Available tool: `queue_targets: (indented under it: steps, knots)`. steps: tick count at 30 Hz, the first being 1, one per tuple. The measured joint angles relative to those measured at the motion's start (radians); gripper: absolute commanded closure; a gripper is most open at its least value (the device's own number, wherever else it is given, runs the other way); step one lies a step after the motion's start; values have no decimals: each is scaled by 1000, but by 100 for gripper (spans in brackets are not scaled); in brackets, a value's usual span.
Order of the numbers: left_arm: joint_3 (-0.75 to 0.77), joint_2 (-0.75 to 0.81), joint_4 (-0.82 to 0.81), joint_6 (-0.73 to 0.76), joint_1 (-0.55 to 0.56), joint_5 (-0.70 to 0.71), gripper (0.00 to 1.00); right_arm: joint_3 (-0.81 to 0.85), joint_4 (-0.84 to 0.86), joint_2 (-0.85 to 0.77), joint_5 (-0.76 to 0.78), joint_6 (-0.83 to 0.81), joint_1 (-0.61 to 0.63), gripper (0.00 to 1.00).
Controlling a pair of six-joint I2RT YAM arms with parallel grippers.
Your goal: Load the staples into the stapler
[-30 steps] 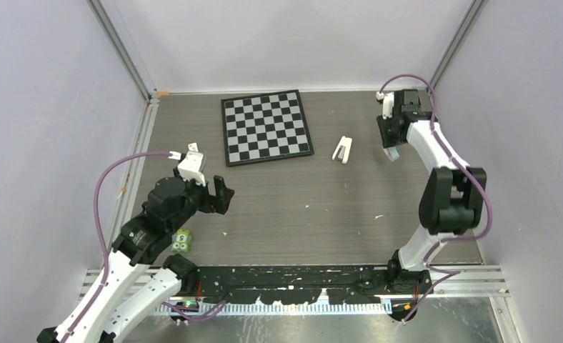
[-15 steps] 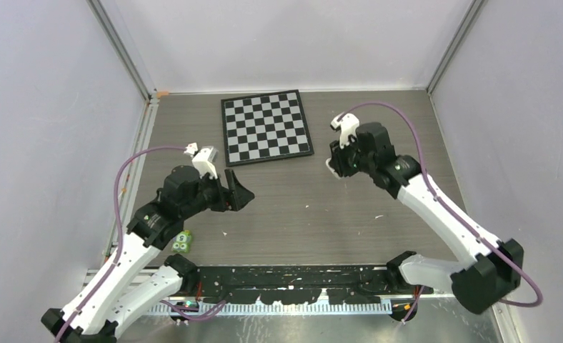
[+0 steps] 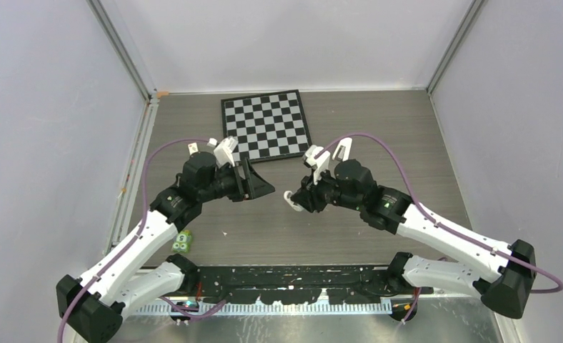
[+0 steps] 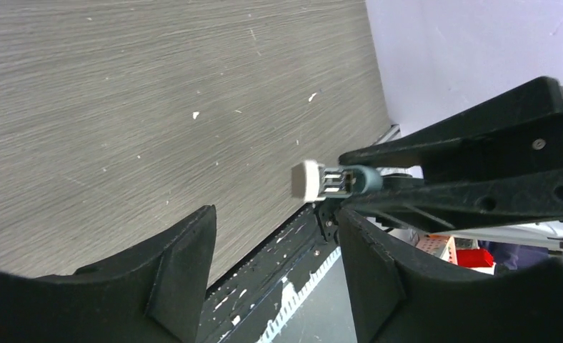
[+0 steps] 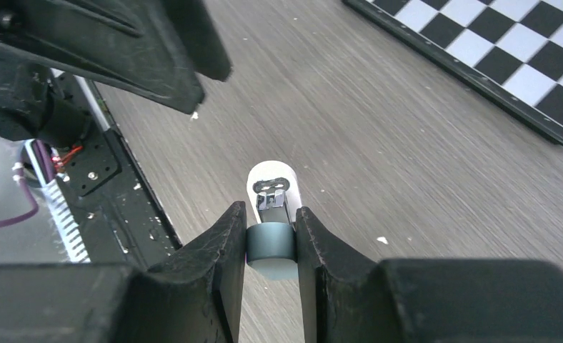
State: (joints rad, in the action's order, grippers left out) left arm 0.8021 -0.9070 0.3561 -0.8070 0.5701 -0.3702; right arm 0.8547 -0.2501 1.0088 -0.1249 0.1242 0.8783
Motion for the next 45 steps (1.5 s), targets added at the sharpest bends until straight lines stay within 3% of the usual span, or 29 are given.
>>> queue_targets:
  steps: [22, 29, 45]
  knots:
    - [-116, -26, -210, -36, 0, -78, 50, 18, 125, 107, 42, 33, 100, 78]
    - [-138, -41, -210, -44, 0, -81, 62, 19, 136, 112, 59, 32, 101, 79]
    - [-188, -71, -325, -114, 0, -107, 61, 19, 144, 132, 75, 32, 100, 80]
